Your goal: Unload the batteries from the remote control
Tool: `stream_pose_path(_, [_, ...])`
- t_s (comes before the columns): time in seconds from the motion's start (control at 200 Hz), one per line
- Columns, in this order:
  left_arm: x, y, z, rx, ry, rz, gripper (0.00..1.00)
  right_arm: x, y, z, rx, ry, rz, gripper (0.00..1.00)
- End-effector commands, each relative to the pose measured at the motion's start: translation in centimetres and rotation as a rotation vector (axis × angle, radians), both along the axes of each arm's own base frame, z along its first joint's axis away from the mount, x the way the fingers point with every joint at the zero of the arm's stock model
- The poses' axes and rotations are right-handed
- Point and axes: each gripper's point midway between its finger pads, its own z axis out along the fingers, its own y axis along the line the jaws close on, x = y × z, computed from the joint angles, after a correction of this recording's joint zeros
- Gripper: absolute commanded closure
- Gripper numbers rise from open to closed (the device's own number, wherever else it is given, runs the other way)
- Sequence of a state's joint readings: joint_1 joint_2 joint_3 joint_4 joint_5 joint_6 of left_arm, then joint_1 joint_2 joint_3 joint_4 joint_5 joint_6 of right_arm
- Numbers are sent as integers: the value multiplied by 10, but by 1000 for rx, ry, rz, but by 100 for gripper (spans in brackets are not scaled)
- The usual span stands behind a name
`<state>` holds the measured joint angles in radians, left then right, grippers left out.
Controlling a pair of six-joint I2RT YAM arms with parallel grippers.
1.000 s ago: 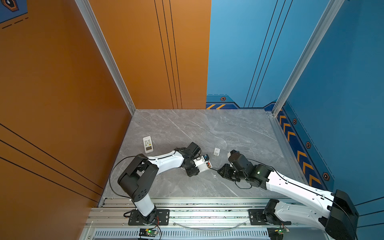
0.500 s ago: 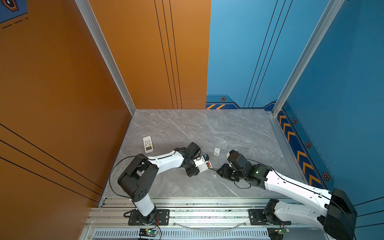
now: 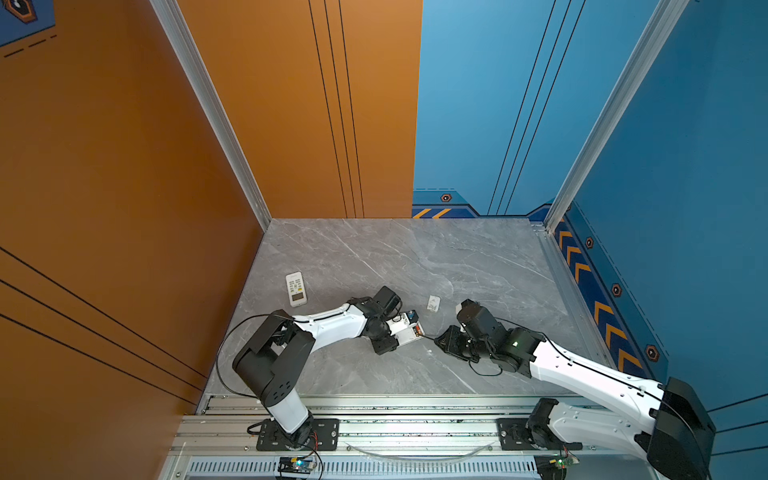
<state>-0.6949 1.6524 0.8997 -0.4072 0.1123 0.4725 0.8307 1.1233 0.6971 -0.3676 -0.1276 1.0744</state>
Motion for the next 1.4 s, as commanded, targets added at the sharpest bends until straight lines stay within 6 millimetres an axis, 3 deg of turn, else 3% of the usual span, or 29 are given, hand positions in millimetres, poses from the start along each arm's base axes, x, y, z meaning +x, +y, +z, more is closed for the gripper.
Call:
stream_pose_path(0.0, [-28,20,-24,113,55,-27,89,-2,-4,-3,-26,34,-12,100])
stream_pose_path(0.445, [-4,22,-17,226,-211,17,89,-12,-9,-3,-60,96,-2,100])
stream_pose_path(0.921, [-2,23,-14,243,-262,13,89,-10,-13,-8,-74,113,-28,100])
stream_pose_path(1.396, [-2,22,-13,257,-309,4,90,9,-4,37,10,27,-54,100])
